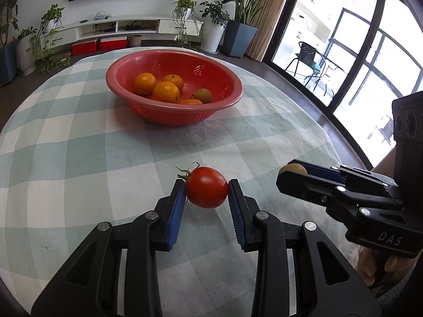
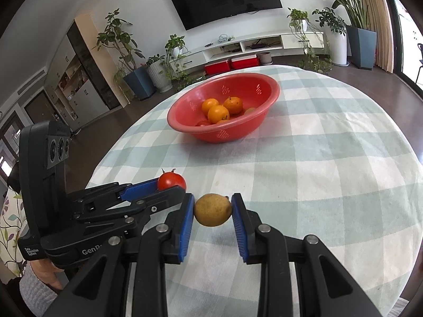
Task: Organize fruits
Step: 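Carry the tomato in the left tool while the right tool carries the brown fruit over the red bowl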
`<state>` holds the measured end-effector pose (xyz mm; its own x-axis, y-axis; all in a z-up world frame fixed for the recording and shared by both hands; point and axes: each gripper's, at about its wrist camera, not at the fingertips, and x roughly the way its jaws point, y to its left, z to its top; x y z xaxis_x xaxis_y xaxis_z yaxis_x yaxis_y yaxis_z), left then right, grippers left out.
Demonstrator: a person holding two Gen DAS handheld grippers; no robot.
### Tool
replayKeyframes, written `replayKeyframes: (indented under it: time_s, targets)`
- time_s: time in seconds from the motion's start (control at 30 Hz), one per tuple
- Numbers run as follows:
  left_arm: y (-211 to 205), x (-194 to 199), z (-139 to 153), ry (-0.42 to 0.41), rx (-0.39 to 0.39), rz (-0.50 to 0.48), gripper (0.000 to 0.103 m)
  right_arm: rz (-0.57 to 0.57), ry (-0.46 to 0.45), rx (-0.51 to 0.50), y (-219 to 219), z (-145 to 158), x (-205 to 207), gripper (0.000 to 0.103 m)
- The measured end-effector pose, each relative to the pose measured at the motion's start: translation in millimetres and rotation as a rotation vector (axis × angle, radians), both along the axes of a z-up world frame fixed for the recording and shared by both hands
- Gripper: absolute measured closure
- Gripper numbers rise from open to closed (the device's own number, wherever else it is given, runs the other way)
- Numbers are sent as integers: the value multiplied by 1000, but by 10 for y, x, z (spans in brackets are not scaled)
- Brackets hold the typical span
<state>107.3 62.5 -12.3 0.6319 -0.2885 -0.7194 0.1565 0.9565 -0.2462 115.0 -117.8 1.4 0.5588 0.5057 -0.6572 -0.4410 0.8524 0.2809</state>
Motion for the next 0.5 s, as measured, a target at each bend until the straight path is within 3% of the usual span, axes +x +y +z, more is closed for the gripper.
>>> replayKeyframes:
  time_s: [0.5]
  targets:
    - [86, 187, 65, 1, -10, 15, 72, 1, -22, 21, 33, 146, 234, 71]
